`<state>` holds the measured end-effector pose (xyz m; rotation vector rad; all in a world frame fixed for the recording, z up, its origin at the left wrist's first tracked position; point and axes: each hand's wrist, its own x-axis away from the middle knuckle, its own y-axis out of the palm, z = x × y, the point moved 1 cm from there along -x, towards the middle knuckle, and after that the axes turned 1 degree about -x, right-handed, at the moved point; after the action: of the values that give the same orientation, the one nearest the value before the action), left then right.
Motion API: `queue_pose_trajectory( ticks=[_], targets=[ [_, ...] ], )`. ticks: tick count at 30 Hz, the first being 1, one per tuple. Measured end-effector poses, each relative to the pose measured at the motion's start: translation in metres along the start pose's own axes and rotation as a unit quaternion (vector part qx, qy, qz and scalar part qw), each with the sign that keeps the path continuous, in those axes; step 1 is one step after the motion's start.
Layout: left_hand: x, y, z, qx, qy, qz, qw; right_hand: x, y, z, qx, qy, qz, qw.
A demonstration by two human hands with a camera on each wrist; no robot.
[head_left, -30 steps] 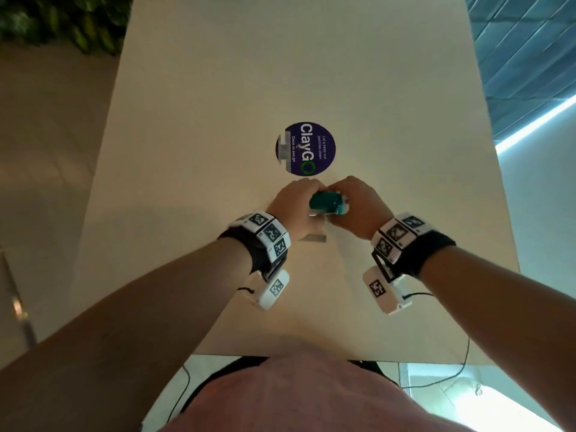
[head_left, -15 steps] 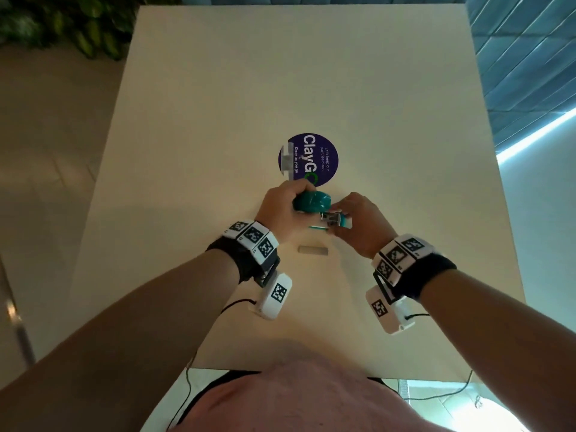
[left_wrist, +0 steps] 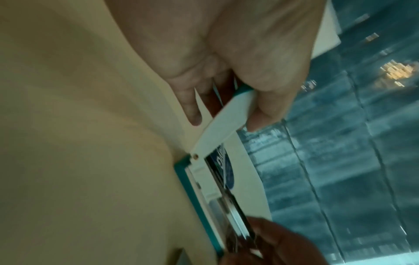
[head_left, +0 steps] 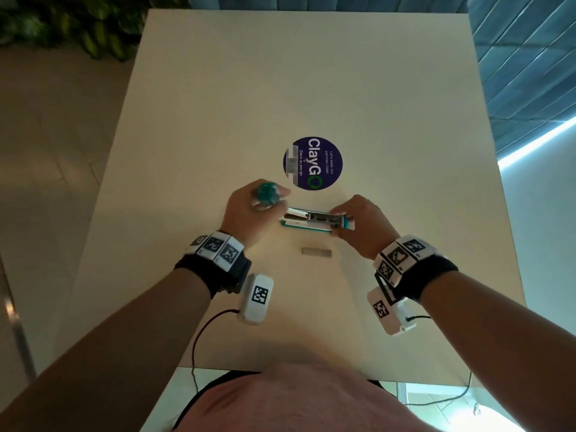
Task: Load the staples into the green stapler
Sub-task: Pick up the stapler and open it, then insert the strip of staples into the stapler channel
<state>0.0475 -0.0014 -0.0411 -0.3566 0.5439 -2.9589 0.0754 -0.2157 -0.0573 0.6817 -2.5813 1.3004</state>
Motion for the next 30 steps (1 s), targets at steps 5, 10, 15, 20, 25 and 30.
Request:
queue_pose_trajectory(
  ticks=[5,10,15,20,25,30],
  targets=[
    [0.009,-0.028,-0.039,0.063,-0.123,0.132,0.982,0.0,0.001,-0.001,0.007,0.0,0.003,1.0],
    [0.016,-0.029,-0.048,-0.039,-0.101,0.129,0.986,-0.002,0.002,-0.001,0.023,0.004,-0.005,1.0],
    [0.014,-0.031,-0.053,-0.218,-0.061,0.129,0.966,0.001,0.0,-0.007,0.033,0.005,-0.008,0.999],
    [0.01,-0.021,-0.043,-0.262,0.064,0.079,0.96,0.005,-0.003,-0.015,0.106,-0.02,-0.032,0.994],
    [0.01,0.015,-0.03,-0.274,0.142,-0.062,0.949,0.016,0.007,-0.015,0.043,-0.026,0.047,0.998],
    [0.005,0.026,-0.03,-0.29,0.123,-0.05,0.948,0.042,0.024,-0.029,0.09,-0.118,0.024,0.989]
  ],
)
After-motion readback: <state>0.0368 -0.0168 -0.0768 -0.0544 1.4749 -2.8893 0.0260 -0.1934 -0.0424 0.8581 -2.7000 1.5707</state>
